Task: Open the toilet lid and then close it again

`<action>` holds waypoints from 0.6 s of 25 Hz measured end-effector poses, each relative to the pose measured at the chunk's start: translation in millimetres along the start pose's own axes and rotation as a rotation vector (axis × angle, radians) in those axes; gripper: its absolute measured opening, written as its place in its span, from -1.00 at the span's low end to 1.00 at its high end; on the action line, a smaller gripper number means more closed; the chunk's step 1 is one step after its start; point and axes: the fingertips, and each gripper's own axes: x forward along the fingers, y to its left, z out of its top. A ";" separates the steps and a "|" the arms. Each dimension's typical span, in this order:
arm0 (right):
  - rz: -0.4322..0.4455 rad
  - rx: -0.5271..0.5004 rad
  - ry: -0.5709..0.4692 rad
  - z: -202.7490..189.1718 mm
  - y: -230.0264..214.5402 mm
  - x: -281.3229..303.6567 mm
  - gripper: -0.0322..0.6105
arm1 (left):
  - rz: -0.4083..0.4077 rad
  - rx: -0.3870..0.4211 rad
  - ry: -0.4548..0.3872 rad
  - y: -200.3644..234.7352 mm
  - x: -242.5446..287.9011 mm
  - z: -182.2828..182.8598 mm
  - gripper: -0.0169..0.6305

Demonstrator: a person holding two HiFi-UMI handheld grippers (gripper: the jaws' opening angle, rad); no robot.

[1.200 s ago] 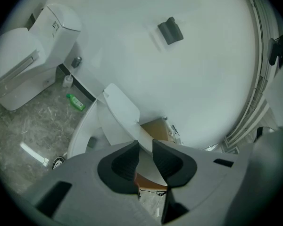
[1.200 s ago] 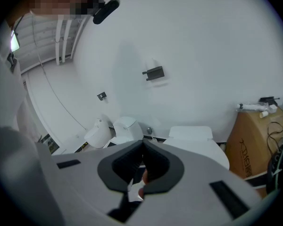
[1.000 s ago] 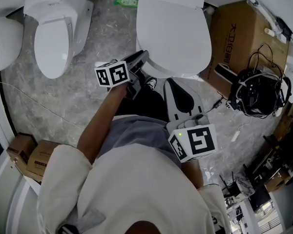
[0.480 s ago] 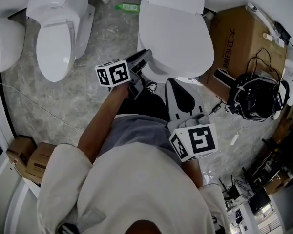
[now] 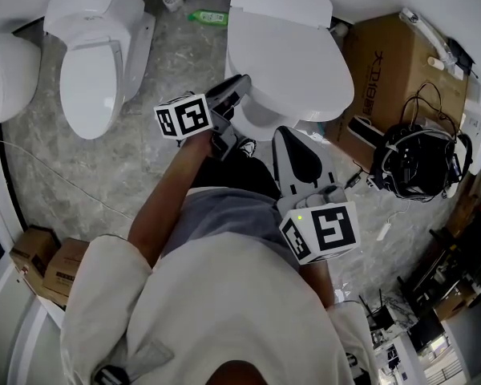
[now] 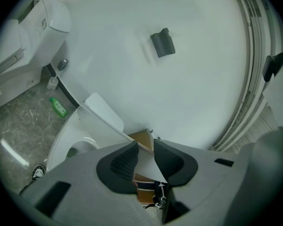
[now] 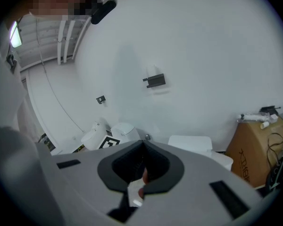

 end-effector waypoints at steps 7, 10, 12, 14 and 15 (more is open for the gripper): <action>-0.006 -0.004 -0.007 6.0 1.3 2.2 -0.87 | -0.035 0.008 -0.017 -10.7 5.9 16.8 -0.65; -0.007 -0.006 -0.015 8.9 2.2 4.6 -0.87 | -0.048 0.017 -0.023 -14.0 8.6 23.6 -0.65; -0.008 -0.009 -0.018 11.2 2.1 5.8 -0.87 | -0.054 0.021 -0.026 -16.5 10.8 27.7 -0.65; -0.010 -0.013 -0.022 14.6 2.1 6.1 -0.87 | -0.056 0.023 -0.031 -18.8 12.2 32.0 -0.65; -0.012 -0.014 -0.025 16.6 2.0 6.0 -0.87 | -0.054 0.024 -0.035 -19.8 12.7 34.5 -0.65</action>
